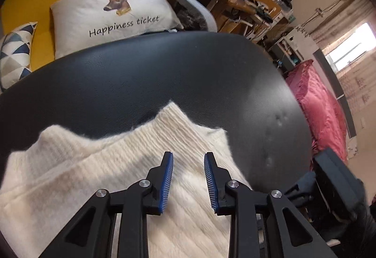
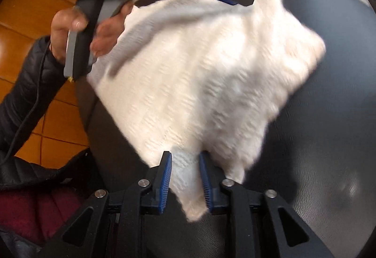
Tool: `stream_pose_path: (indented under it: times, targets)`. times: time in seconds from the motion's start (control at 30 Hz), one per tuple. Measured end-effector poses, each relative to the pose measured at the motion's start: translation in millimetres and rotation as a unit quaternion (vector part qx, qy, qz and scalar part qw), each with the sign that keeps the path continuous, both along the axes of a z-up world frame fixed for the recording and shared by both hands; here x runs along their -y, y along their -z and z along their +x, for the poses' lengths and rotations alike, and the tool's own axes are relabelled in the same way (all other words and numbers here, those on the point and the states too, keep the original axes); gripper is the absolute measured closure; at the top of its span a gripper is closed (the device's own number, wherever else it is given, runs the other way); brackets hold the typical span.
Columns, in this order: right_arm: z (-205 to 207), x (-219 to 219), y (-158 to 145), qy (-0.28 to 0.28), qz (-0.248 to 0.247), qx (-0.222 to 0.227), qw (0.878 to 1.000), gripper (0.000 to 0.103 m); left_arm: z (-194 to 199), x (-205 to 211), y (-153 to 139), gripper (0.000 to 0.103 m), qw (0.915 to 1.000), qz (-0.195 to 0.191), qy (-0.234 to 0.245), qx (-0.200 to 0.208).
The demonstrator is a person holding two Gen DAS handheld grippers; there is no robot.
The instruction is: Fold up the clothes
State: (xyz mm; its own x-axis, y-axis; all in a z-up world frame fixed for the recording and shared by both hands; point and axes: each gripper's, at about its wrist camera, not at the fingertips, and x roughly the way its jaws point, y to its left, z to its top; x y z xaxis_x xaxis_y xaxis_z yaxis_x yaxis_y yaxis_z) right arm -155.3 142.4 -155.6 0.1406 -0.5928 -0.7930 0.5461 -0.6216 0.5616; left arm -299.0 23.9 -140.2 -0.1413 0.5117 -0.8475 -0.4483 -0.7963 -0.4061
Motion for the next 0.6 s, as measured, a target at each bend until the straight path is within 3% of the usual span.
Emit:
stream_pose_path:
  times: [0.1, 0.23, 0.3, 0.37, 0.47, 0.6]
  targets:
    - [-0.8, -9.2, 2.0, 0.024, -0.020, 0.012, 0.999, 0.080, -11.1, -6.0, 23.6, 0.075, 0.9995, -0.021, -0.015, 0.017]
    - [3.0, -11.5, -6.4, 0.035, -0.027, 0.000, 0.999, 0.080, 5.4, 18.9, 4.6, 0.075, 0.9994, 0.011, -0.031, -0.004]
    - [4.1, -13.3, -22.0, 0.054, -0.055, -0.020, 0.997, 0.077, 22.5, 44.6, -15.1, 0.075, 0.9986, 0.025, -0.040, -0.025]
    - [3.9, -9.6, -39.5, 0.065, -0.097, -0.032, 0.993, 0.077, 48.6, 86.8, -37.7, 0.072, 0.9966, 0.029, -0.060, -0.048]
    - [0.4, 15.9, -59.6, 0.061, -0.135, -0.041, 0.988, 0.077, 89.5, 160.2, -63.0, 0.059, 0.9921, 0.045, -0.093, -0.071]
    - [-12.6, 72.4, -72.7, 0.050, -0.129, -0.043, 0.989, 0.077, 151.6, 284.8, -76.2, 0.050, 0.9811, 0.032, -0.171, -0.084]
